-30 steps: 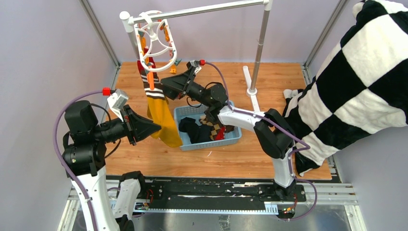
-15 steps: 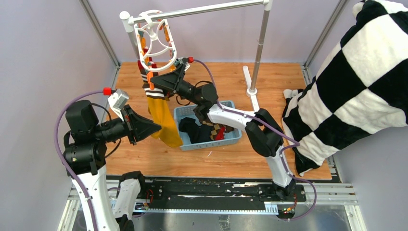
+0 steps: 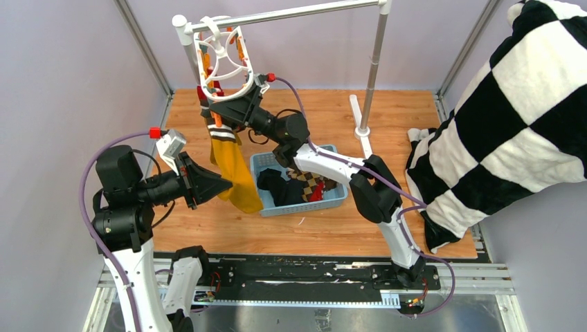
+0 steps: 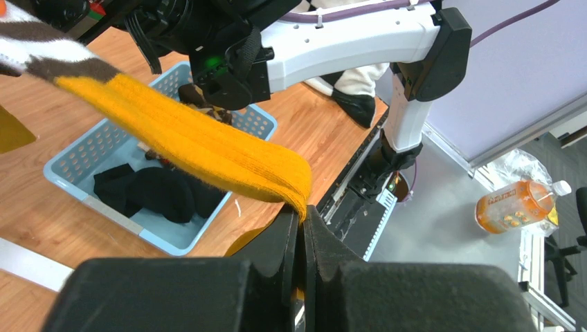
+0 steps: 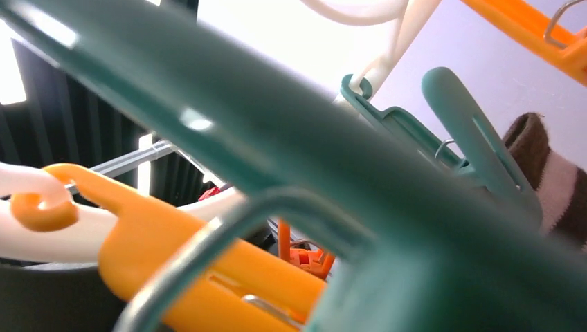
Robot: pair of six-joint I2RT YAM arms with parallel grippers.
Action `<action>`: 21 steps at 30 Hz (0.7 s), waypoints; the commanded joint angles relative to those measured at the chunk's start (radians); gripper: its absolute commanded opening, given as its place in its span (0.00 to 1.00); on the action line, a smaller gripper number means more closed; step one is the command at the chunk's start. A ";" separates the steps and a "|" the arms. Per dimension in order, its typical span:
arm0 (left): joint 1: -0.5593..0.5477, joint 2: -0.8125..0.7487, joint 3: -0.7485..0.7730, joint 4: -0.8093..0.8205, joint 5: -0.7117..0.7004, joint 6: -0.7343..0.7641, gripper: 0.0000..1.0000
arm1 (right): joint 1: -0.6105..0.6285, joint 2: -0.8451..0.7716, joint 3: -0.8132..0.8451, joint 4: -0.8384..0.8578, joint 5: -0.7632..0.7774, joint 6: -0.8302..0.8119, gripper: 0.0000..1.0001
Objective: Remove the socks clipped to the hanger
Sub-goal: Remove the sock from the hanger.
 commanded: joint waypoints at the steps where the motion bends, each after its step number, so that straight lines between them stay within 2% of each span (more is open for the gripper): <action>1: -0.005 -0.002 -0.012 -0.001 -0.002 -0.021 0.00 | -0.011 0.007 0.016 0.020 0.009 -0.006 0.65; 4: -0.005 -0.002 -0.011 -0.001 -0.005 -0.021 0.00 | -0.011 0.004 0.011 0.017 0.011 -0.008 0.55; 13: -0.005 -0.010 -0.010 0.000 0.008 -0.036 0.00 | -0.035 0.018 0.032 -0.019 0.045 -0.028 0.56; 21: -0.005 -0.016 -0.021 -0.001 0.013 -0.034 0.00 | -0.035 0.028 0.059 -0.042 0.053 -0.042 0.42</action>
